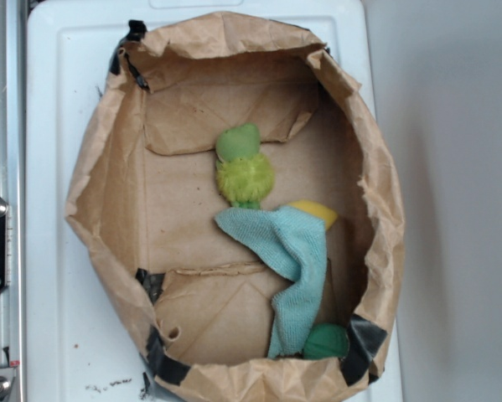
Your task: Grab the green animal.
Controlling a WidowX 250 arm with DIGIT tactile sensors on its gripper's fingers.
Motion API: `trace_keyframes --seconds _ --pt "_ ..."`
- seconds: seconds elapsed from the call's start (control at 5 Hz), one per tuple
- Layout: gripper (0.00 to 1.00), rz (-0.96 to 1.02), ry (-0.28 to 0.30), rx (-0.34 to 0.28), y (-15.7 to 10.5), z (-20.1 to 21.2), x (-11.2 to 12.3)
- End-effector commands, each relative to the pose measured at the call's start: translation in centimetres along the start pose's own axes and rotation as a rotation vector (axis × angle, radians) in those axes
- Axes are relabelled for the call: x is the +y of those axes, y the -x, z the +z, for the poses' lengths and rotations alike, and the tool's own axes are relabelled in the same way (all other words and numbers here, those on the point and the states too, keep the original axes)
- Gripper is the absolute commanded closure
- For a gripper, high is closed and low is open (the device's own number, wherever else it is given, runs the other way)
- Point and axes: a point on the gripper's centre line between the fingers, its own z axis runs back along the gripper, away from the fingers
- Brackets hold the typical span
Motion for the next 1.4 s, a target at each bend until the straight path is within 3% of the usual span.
trace_keyframes --seconds 0.0,0.2,0.4,0.6,0.8,1.2 --pt "0.00 0.000 0.000 0.000 0.0 0.0 0.0" --pt "0.00 0.144 -0.013 -0.071 -4.4 -1.4 0.1" --pt "0.00 0.244 0.008 -0.122 -7.9 -2.4 0.3" --pt "0.00 0.498 0.023 -0.153 -11.4 -4.8 1.9" --pt "0.00 0.742 0.008 -0.243 -13.1 -6.2 3.5" --pt "0.00 1.213 -0.132 -0.294 -13.7 -9.0 5.5"
